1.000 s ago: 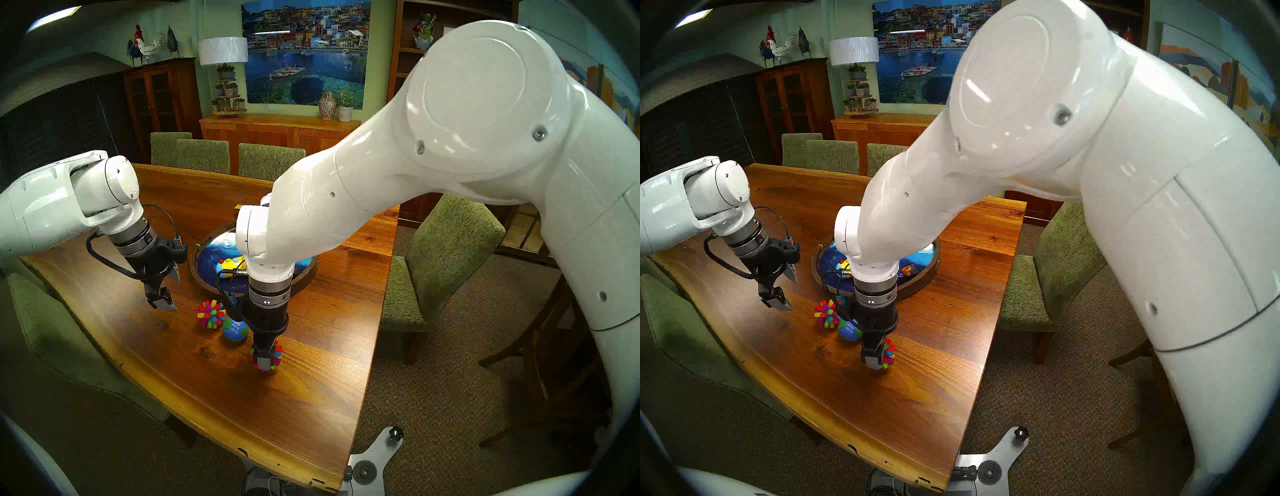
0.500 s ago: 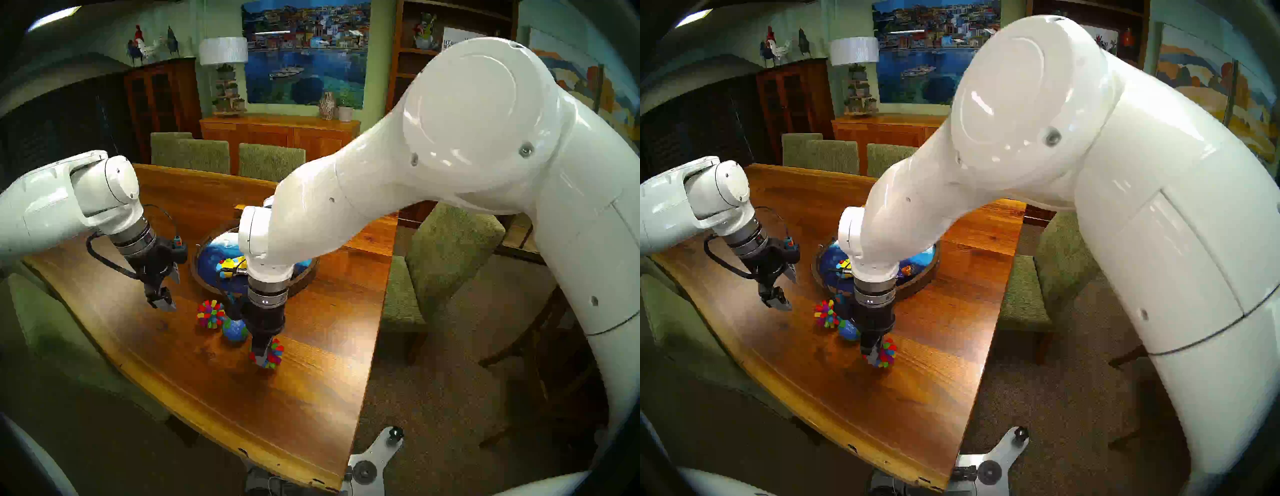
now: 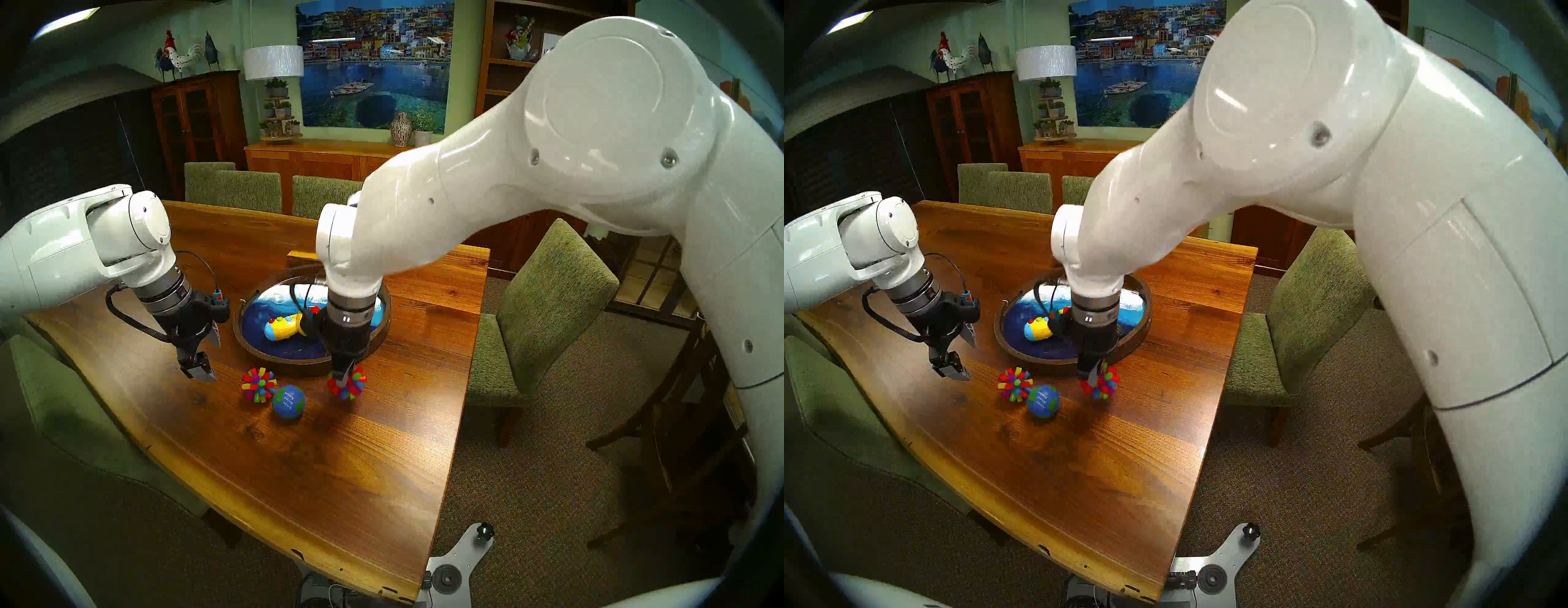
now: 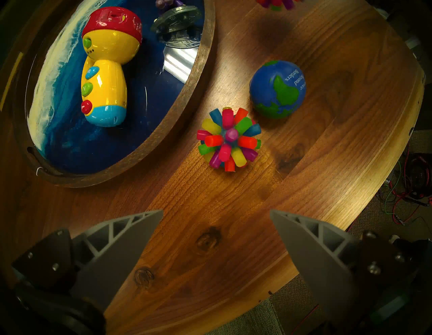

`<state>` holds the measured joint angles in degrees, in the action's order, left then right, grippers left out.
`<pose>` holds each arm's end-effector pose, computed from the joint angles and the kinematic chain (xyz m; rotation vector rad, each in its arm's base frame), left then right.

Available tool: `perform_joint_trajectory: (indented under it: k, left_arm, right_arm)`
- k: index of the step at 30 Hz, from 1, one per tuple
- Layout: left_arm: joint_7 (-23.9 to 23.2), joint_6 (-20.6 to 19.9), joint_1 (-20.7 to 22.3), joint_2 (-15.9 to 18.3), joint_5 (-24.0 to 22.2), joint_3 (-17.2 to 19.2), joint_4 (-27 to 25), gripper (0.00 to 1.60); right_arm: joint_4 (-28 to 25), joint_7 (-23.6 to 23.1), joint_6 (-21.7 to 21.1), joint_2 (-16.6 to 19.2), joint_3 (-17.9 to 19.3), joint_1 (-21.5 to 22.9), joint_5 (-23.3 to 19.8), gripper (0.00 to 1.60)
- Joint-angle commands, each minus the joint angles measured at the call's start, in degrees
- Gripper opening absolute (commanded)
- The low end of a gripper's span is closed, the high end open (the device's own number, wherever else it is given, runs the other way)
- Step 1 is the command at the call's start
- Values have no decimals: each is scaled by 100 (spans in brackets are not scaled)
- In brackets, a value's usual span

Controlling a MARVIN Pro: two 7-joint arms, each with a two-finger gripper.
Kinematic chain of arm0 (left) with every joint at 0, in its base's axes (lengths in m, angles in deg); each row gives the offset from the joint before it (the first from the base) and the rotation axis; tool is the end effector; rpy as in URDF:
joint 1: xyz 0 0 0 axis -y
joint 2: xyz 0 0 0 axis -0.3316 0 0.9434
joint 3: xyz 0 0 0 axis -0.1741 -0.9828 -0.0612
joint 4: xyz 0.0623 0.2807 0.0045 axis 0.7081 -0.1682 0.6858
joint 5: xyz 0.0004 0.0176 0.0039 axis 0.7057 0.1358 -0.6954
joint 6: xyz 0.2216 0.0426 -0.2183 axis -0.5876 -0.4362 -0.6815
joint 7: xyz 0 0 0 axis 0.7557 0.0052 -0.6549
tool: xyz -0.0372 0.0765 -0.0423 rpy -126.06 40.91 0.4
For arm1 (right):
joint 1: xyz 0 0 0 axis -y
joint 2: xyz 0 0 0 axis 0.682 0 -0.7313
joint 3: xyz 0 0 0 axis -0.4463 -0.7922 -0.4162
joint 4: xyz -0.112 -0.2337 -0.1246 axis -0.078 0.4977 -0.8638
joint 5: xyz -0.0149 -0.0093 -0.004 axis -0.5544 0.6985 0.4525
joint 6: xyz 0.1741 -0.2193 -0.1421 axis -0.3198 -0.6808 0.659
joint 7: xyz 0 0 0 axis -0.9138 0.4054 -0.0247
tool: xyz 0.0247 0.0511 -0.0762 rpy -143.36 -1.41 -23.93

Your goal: Put toys in center tray

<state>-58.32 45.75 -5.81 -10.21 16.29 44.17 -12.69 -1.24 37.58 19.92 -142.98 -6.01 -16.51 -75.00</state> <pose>0.4258 0.1657 -0.1192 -2.5343 1.8292 -0.2315 0.4750 0.2687 -0.1388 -2.2884 -2.0512 -0.2346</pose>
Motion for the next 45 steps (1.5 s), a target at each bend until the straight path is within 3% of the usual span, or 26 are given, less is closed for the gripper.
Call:
perform_joint_trajectory:
  k: [1,17,18,30,32,33,35,36,37,45]
  left_arm:
    - [14,1,168,-12,2,136,16,160]
    - [16,4,147,-16,2,122,18,160]
    - [16,4,145,-17,2,121,18,160]
    - [17,5,130,-19,3,118,20,160]
    - [17,5,130,-19,3,119,20,160]
    - [17,5,130,-19,3,120,21,160]
    - [17,5,131,-19,3,122,21,160]
    - [17,4,133,-19,3,124,21,160]
    - [17,4,134,-19,3,125,22,160]
    - [16,4,142,-19,2,134,24,160]
  right_arm:
    - [623,-46,138,117,11,321,117,0]
    - [2029,168,453,-221,-107,-627,226,0]
    - [1892,222,482,-191,-107,-592,229,0]
    - [2831,324,541,-427,-301,-1275,315,0]
    - [2922,332,539,-455,-335,-1331,330,49]
    - [3020,324,536,-479,-352,-1383,337,93]
    - [3098,323,536,-499,-380,-1419,351,141]
    - [3192,309,532,-520,-399,-1461,361,152]
    - [3273,296,527,-540,-419,-1499,369,160]
    - [3697,148,495,-625,-524,-1630,425,160]
